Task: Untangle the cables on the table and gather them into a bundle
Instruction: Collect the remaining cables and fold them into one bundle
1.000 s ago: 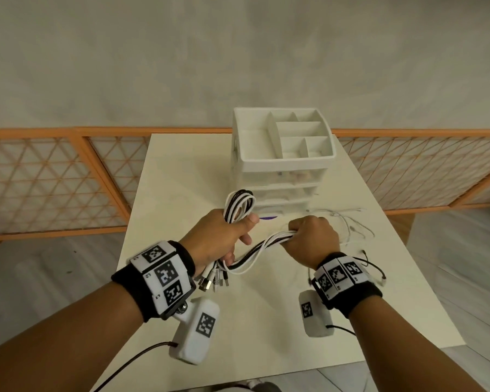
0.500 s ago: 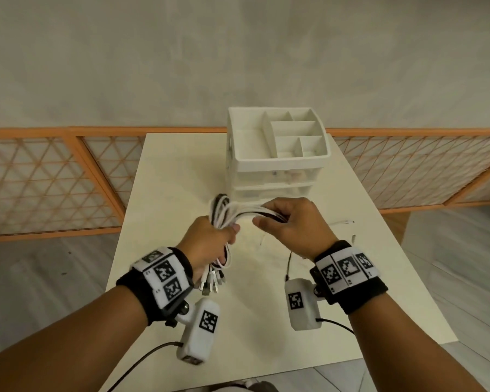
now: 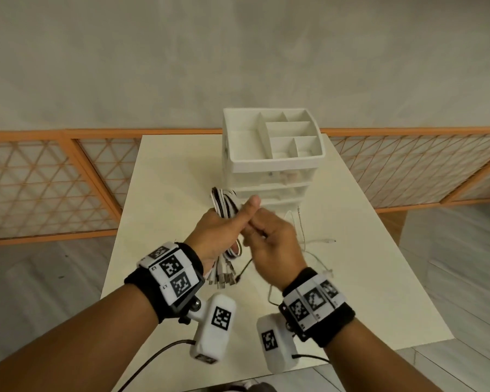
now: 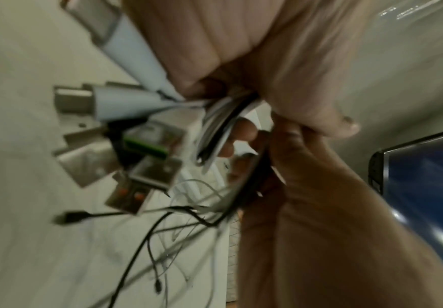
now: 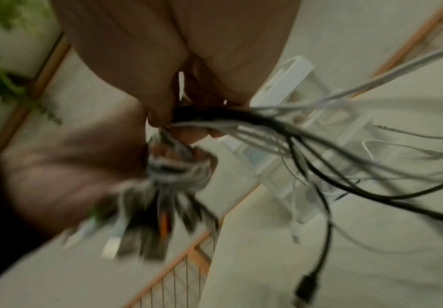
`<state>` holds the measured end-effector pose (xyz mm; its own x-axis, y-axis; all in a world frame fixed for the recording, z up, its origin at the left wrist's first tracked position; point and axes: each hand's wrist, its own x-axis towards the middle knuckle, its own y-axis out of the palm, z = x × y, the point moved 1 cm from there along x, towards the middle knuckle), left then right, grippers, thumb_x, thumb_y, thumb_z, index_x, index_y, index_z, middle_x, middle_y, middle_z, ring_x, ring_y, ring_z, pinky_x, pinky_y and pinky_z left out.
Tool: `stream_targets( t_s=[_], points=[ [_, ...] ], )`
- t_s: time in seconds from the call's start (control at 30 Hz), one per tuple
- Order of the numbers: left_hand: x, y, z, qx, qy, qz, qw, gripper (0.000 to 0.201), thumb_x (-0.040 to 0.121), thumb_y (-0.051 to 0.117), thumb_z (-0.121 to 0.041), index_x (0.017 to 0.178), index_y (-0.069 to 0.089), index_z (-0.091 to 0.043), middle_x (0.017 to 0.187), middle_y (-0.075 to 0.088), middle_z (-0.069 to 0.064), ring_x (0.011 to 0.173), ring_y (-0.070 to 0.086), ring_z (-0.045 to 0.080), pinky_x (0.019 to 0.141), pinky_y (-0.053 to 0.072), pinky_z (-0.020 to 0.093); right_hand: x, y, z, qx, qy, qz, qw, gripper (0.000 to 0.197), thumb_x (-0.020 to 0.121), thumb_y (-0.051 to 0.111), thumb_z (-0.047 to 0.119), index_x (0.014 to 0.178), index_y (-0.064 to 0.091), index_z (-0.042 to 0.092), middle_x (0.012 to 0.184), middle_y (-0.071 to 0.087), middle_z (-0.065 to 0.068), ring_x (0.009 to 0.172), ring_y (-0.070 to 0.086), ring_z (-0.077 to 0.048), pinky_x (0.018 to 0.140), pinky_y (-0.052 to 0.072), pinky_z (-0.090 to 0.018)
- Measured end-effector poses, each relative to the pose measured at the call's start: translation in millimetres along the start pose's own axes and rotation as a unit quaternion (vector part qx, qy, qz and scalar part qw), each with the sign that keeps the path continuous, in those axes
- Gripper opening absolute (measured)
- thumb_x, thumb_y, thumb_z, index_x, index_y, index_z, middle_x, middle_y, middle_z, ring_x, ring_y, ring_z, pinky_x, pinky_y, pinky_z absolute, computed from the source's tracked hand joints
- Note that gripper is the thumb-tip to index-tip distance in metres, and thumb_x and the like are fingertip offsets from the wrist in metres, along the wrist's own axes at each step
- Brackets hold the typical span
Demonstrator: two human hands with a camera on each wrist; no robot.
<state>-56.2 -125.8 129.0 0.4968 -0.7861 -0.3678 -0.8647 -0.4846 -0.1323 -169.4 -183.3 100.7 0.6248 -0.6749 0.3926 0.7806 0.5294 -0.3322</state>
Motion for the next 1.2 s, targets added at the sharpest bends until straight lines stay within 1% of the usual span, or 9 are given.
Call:
stream_targets(
  t_s=[0.13,0.43,0.67,0.77,0.87,0.93,1.03,1.1,1.2],
  points=[
    [3,-2,1,-0.067,0.011,-0.035,0.997,0.038,0.077,0.077,-0.048,0.080,0.067,-0.011,0.066,0.064,0.007,0.057,0.059,0.018,0.056,0.047,0.029,-10,17,0,-0.016,-0.031,0.054,0.998,0.015,0.096,0.053,-0.006,0.096,0.068,-0.002,0.099,0.054,-0.009,0.085,0.053,0.002,0.074,0.047,-0.013],
    [5,-20,-9,-0.155,0.010,-0.012,0.988,0.023,0.085,0.068,-0.029,0.084,0.062,-0.008,0.064,0.057,0.005,0.054,0.056,0.020,0.053,0.046,0.027,-9,9,-7,-0.079,-0.063,0.024,0.995,0.039,0.095,0.062,0.016,0.134,0.064,0.022,0.118,0.049,-0.005,0.087,0.059,-0.024,0.082,0.055,-0.036],
    [2,-22,-15,-0.180,0.064,-0.030,0.981,0.015,0.075,0.068,-0.019,0.081,0.067,-0.005,0.077,0.056,0.016,0.072,0.057,0.028,0.067,0.049,0.039,-10,6,1,-0.039,-0.007,0.014,0.999,0.051,0.085,0.076,0.008,0.126,0.054,0.030,0.109,0.061,0.000,0.082,0.066,-0.012,0.079,0.052,-0.018],
    [2,-26,-20,-0.215,0.095,-0.036,0.971,0.019,0.083,0.064,-0.013,0.066,0.071,-0.010,0.073,0.067,0.013,0.082,0.062,0.032,0.083,0.053,0.046,-12,-5,-19,-0.086,0.045,0.049,0.994,0.025,0.083,0.077,0.007,0.103,0.064,0.015,0.090,0.070,0.004,0.081,0.064,-0.005,0.078,0.049,-0.015],
    [2,-33,-28,-0.256,0.131,-0.037,0.957,0.018,0.089,0.058,-0.004,0.076,0.068,-0.010,0.066,0.064,0.009,0.078,0.064,0.030,0.082,0.054,0.044,-18,-17,-47,-0.158,0.091,0.034,0.983,0.010,0.085,0.077,0.013,0.094,0.072,0.014,0.084,0.071,0.006,0.077,0.061,-0.007,0.074,0.044,-0.018],
    [1,-37,-33,-0.251,0.148,-0.030,0.956,0.013,0.080,0.061,-0.008,0.073,0.070,-0.014,0.067,0.065,0.008,0.077,0.064,0.029,0.080,0.054,0.042,-19,-28,-57,-0.197,0.149,0.048,0.968,0.027,0.082,0.081,0.026,0.106,0.069,0.021,0.102,0.072,0.006,0.094,0.064,-0.010,0.085,0.047,-0.027],
    [-2,-39,-40,-0.212,0.169,-0.011,0.962,0.019,0.076,0.061,-0.012,0.064,0.072,-0.021,0.069,0.065,0.009,0.082,0.060,0.033,0.084,0.052,0.046,-15,-37,-40,-0.186,0.171,0.137,0.958,0.090,0.070,0.088,0.045,0.146,0.041,0.035,0.150,0.045,0.010,0.134,0.044,-0.010,0.113,0.035,-0.031],
    [-5,-34,-44,-0.175,0.190,0.003,0.966,0.019,0.077,0.061,-0.013,0.064,0.072,-0.021,0.073,0.064,0.011,0.082,0.059,0.033,0.085,0.050,0.047,-6,-34,-14,-0.148,0.088,0.136,0.976,0.111,0.063,0.088,0.056,0.154,0.028,0.033,0.158,0.034,0.011,0.144,0.034,-0.009,0.117,0.028,-0.031],
    [-11,-22,-50,-0.133,0.223,0.002,0.966,0.017,0.078,0.060,-0.015,0.065,0.071,-0.016,0.077,0.062,0.017,0.078,0.060,0.031,0.081,0.051,0.043,8,-20,11,-0.144,0.008,0.112,0.983,0.108,0.066,0.087,0.052,0.154,0.029,0.031,0.150,0.050,0.010,0.138,0.046,-0.009,0.116,0.037,-0.035]
  ],
)
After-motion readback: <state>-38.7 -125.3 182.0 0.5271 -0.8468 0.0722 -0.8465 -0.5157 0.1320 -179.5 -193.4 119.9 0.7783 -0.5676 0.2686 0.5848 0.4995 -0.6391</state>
